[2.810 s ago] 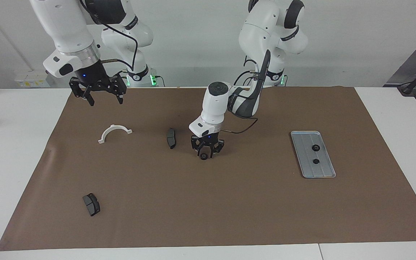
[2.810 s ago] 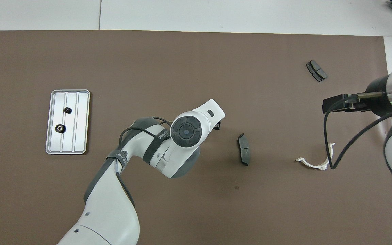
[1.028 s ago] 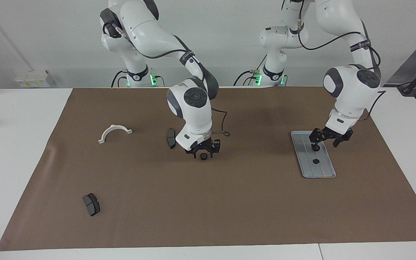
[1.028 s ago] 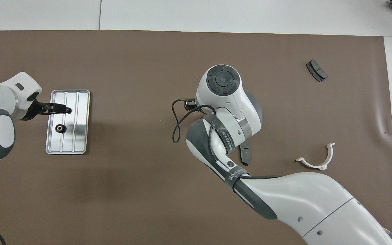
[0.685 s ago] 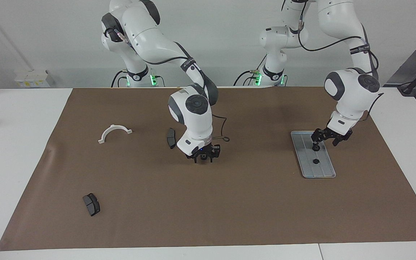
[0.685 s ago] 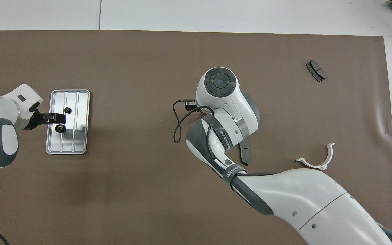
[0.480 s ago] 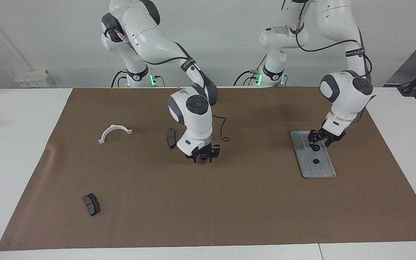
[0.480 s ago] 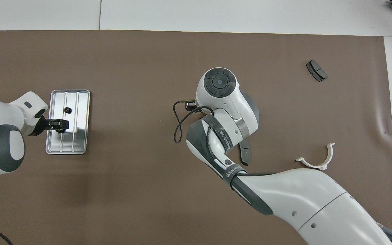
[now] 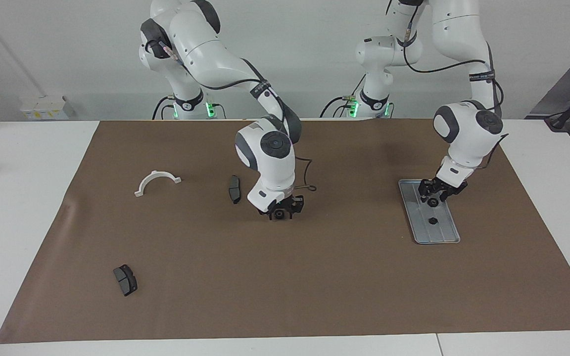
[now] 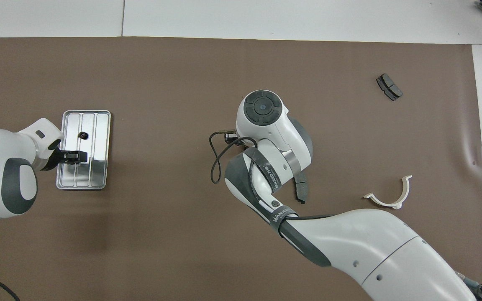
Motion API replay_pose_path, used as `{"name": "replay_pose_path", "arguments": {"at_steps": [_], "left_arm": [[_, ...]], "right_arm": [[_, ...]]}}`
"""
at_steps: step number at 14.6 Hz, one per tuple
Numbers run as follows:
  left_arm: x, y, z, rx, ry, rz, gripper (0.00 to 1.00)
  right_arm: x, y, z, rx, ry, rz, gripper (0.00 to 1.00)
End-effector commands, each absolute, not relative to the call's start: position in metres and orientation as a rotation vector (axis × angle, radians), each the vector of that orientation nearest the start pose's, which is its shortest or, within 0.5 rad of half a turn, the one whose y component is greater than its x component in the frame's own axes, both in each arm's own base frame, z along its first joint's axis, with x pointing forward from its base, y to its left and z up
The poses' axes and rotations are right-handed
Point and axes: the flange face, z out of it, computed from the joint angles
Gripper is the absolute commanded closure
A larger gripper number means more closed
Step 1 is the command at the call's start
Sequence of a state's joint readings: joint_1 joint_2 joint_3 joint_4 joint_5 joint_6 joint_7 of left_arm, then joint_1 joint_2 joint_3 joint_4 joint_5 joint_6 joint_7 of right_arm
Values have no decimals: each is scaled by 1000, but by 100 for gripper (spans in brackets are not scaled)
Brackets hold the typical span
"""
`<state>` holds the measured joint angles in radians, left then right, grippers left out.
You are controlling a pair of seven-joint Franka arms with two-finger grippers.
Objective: Place bearing gear from tray to pile
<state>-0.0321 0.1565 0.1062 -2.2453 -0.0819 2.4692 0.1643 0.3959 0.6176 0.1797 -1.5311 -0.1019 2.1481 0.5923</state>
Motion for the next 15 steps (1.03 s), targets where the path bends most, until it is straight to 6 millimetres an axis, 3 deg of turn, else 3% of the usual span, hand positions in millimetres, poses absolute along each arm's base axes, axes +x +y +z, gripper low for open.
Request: {"name": "replay_pose_path", "arguments": {"at_steps": [1,3,4,7,12,15], "left_arm": [[544,45,294,-3172,55,-147,35],[545,44,293,-3170,79,-145,50],[545,44,294,-3168,108,-148,66],[552,48,305,-3157,195,-183,100],[555,34,349,-3153,240,-266,100],[563,-21,374,-3163,329,-257,100]], "right_arm": [[595,360,286,-3144,-24,17,36],[592,359,285,-3147,-28,25,36],[591,359,284,-3148,-26,27,37],[591,359,285,-3145,-21,23,45],[591,362,286,-3132,-14,12,75],[594,359,288,-3131,-8,10,89]]}}
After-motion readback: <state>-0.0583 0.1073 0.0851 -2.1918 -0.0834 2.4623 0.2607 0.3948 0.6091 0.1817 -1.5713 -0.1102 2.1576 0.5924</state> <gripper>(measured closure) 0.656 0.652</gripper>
